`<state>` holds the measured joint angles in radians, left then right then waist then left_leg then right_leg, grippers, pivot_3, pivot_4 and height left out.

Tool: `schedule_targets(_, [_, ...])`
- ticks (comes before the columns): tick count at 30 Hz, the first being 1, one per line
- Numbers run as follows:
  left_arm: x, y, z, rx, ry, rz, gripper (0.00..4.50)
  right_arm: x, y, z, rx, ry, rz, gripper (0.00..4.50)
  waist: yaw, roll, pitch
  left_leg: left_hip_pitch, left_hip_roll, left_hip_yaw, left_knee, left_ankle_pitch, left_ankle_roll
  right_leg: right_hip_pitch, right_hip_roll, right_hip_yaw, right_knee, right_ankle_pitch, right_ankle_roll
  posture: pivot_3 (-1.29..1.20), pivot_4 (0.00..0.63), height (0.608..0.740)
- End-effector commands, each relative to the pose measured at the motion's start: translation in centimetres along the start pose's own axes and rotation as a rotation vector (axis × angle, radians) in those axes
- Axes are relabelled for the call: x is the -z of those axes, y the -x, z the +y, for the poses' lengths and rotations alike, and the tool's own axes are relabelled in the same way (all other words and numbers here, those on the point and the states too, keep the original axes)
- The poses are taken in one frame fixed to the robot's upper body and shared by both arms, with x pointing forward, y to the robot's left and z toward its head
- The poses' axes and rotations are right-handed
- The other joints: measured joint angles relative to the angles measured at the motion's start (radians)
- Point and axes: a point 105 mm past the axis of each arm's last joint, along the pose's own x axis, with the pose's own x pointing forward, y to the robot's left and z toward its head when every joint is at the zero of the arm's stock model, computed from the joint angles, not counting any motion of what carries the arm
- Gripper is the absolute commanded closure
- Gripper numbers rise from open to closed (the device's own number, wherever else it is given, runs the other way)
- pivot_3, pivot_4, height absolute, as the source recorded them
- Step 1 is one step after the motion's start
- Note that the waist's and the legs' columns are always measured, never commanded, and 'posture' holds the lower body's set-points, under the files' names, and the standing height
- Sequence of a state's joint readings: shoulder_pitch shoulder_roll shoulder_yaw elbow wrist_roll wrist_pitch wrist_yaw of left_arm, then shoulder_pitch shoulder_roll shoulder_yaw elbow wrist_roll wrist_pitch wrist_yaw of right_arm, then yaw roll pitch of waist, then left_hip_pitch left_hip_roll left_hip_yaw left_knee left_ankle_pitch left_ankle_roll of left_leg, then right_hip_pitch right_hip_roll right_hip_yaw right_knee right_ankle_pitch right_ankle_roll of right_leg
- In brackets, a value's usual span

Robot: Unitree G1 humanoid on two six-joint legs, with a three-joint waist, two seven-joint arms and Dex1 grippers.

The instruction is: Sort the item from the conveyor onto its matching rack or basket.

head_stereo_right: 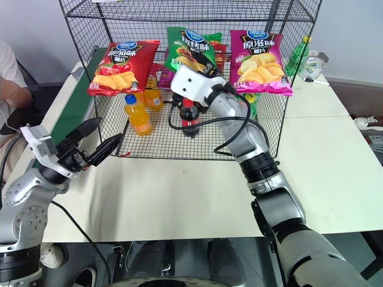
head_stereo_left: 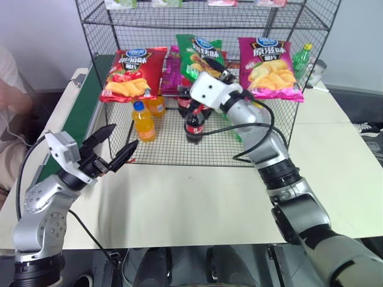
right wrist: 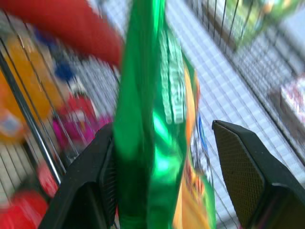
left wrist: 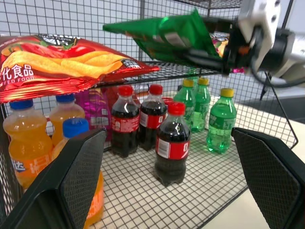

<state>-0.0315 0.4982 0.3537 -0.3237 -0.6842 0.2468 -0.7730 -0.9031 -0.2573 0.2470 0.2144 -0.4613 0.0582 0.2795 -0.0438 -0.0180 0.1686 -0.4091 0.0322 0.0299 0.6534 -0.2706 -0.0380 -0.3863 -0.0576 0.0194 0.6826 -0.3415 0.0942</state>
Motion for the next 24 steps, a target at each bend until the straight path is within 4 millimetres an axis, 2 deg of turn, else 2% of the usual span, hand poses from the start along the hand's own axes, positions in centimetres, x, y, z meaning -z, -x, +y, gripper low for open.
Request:
schedule_targets(1, [-0.6, -0.2, -0.5, 0.016, -0.032, -0.029, 0.0, -2.3, -0.1, -1.8, 0.054, -0.005, -0.095, 1.56, 0.0, 0.0, 0.0, 0.0, 0.0, 0.0, 0.0, 0.0, 0.0, 0.0, 0.0, 0.0, 0.0, 0.0, 0.0, 0.0, 0.15, 0.739])
schedule_targets(4, [-0.6, -0.2, -0.5, 0.017, -0.033, -0.029, 0.0, -2.9, -0.1, -1.0, 0.009, -0.052, -0.134, 1.56, -0.001, 0.0, 0.0, 0.0, 0.0, 0.0, 0.0, 0.0, 0.0, 0.0, 0.0, 0.0, 0.001, 0.0, 0.0, 0.0, 0.15, 0.739])
schedule_targets(6, [-0.6, -0.2, -0.5, 0.016, -0.035, -0.027, 0.0, -4.3, 0.3, 1.1, -0.102, -0.144, -0.208, 1.56, -0.004, 0.0, 0.0, 0.0, 0.0, 0.0, 0.0, 0.0, 0.0, -0.001, 0.0, 0.0, 0.001, 0.0, 0.0, 0.0, 0.15, 0.739])
schedule_targets(9, [-0.6, -0.1, -0.4, 0.013, -0.033, -0.025, 0.0, -6.3, 1.2, 2.1, -0.157, -0.275, -0.307, 1.56, -0.006, 0.0, 0.0, 0.0, 0.001, 0.0, 0.0, 0.0, 0.0, -0.001, 0.001, 0.001, 0.001, 0.0, 0.0, 0.0, 0.15, 0.739])
schedule_targets(13, [-0.5, -0.2, -0.8, 0.02, -0.023, -0.024, 0.0, -8.4, 1.6, 0.7, -0.115, -0.416, -0.403, 1.56, -0.002, 0.0, 0.0, 0.0, 0.001, 0.0, 0.0, 0.0, 0.0, -0.001, 0.001, 0.001, 0.001, 0.0, 0.0, 0.0, 0.15, 0.739])
schedule_targets(15, [-0.4, -0.3, -0.9, 0.027, -0.017, -0.024, 0.0, -10.0, 2.6, -0.4, -0.121, -0.583, -0.509, 1.56, 0.0, 0.0, 0.0, 0.0, 0.001, 0.0, 0.0, 0.0, 0.0, -0.001, 0.0, 0.0, 0.001, 0.0, 0.0, 0.0, 0.15, 0.739])
schedule_targets(16, [-0.4, -0.3, -1.0, 0.032, -0.013, -0.021, 0.0, -10.0, 3.1, -0.7, -0.126, -0.607, -0.53, 1.56, 0.0, 0.0, 0.0, 0.0, 0.001, 0.0, 0.0, 0.0, 0.0, 0.0, 0.0, 0.0, 0.001, 0.0, 0.0, 0.0, 0.15, 0.739])
schedule_targets(18, [-0.3, -0.2, -1.1, 0.038, -0.017, -0.008, 0.0, -9.5, 4.0, -0.7, -0.154, -0.648, -0.535, 1.56, 0.002, -0.001, -0.001, 0.0, 0.0, 0.0, 0.0, 0.0, 0.0, 0.0, 0.0, 0.0, 0.001, 0.0, 0.0, 0.0, 0.15, 0.739])
schedule_targets(20, [-0.2, 0.3, -0.8, 0.03, -0.032, 0.02, 0.0, -7.5, 6.1, -0.1, -0.244, -0.746, -0.497, 1.56, 0.005, -0.003, -0.002, 0.0, 0.0, -0.001, 0.0, 0.0, 0.001, 0.0, -0.001, -0.001, 0.001, 0.0, 0.0, 0.0, 0.15, 0.739])
schedule_targets(22, [-0.7, 1.0, 0.3, -0.029, 0.014, 0.018, 0.0, -5.1, 8.9, 0.4, -0.343, -0.802, -0.435, 1.56, 0.006, -0.003, -0.002, 0.0, 0.0, -0.002, 0.0, -0.001, 0.002, 0.003, -0.001, -0.002, -0.001, 0.0, 0.0, 0.0, 0.15, 0.739])
schedule_targets(23, [-0.3, 2.2, 1.4, -0.065, 0.032, 0.082, 0.0, -2.7, 11.6, 0.5, -0.417, -0.845, -0.352, 1.56, 0.002, -0.002, -0.001, 0.0, 0.0, -0.002, 0.0, -0.001, 0.002, 0.003, -0.002, -0.002, -0.001, 0.0, 0.0, 0.0, 0.15, 0.739])
schedule_targets(24, [0.0, 3.2, 2.1, -0.088, 0.033, 0.145, 0.0, -1.3, 14.0, 0.4, -0.494, -0.861, -0.304, 1.56, 0.003, -0.001, -0.001, 0.0, -0.001, -0.001, 0.0, -0.001, 0.002, 0.003, -0.002, -0.002, -0.001, 0.0, 0.0, 0.0, 0.15, 0.739])
